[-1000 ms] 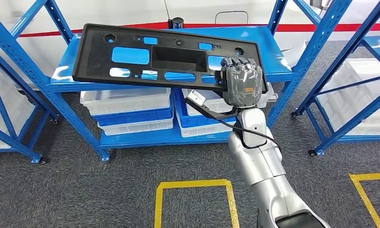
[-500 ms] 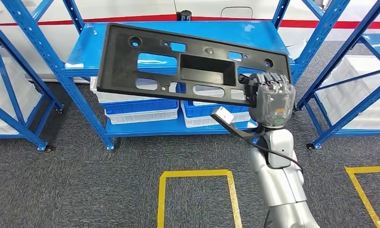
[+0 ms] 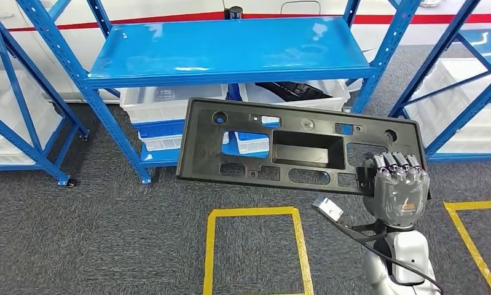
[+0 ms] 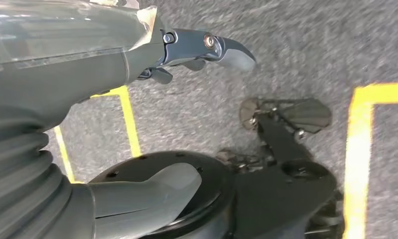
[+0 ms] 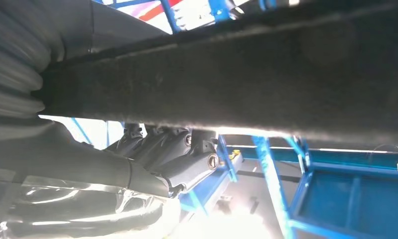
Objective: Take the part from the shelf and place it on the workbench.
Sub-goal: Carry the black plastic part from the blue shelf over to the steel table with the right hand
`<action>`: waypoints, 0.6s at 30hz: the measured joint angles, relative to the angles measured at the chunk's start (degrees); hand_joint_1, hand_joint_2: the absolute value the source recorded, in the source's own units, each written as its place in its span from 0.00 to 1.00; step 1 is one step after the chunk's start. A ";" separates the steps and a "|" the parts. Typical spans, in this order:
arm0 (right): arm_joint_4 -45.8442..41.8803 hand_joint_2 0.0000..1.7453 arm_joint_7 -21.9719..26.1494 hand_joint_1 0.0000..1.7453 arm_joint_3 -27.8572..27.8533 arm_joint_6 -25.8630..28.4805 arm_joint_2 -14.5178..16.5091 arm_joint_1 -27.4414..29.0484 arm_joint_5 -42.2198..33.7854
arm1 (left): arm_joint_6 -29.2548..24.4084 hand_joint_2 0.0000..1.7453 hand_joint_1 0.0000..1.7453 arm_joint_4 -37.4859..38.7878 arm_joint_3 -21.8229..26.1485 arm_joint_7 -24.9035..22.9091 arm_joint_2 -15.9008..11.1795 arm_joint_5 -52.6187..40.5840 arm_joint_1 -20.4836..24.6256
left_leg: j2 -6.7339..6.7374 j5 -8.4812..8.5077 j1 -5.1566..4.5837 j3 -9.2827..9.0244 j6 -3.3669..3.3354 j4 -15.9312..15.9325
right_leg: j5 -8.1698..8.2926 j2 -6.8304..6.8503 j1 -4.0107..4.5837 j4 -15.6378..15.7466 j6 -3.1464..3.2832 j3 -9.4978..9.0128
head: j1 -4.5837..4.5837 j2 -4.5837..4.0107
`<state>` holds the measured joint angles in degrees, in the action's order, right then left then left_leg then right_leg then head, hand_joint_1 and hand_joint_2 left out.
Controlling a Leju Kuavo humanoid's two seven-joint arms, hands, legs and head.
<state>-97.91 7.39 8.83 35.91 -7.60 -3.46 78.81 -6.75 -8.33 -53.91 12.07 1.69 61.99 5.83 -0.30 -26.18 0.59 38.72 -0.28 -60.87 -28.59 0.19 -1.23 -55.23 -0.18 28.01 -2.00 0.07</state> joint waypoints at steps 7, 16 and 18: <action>-3.10 1.00 1.56 1.00 -1.40 0.00 -0.27 2.95 -0.32 | -0.59 1.00 0.00 -0.01 0.51 0.04 -0.27 1.26 0.02 | 0.05 -3.36 -0.11 -4.53 -0.32 -6.69 | 3.55 0.03 0.63 -1.02 0.17 5.10 | -0.35 0.00; -4.27 1.00 2.10 1.00 -2.98 0.00 -1.56 1.73 -0.62 | -2.14 1.00 0.00 -0.02 2.01 -0.17 -0.82 3.34 0.12 | 0.65 -0.71 -0.57 -10.37 -3.48 6.91 | 0.08 -0.02 0.45 -7.53 -1.30 9.32 | 0.14 0.00; -4.15 1.00 2.10 1.00 -3.00 0.00 -1.81 1.45 -0.65 | -2.21 1.00 0.00 -0.02 2.20 -0.20 -0.85 3.37 0.07 | 0.76 0.34 -0.53 -8.82 -3.44 6.69 | -3.77 -0.04 0.13 -15.05 -1.50 11.14 | 0.53 0.00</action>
<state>-102.06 9.49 5.83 35.91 -9.40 -2.01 78.16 -8.97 -8.35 -51.71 11.87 0.84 65.35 5.90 0.45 -25.84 0.06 29.90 -3.73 -54.18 -32.36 0.16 -1.10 -70.28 -1.68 39.15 -1.47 0.07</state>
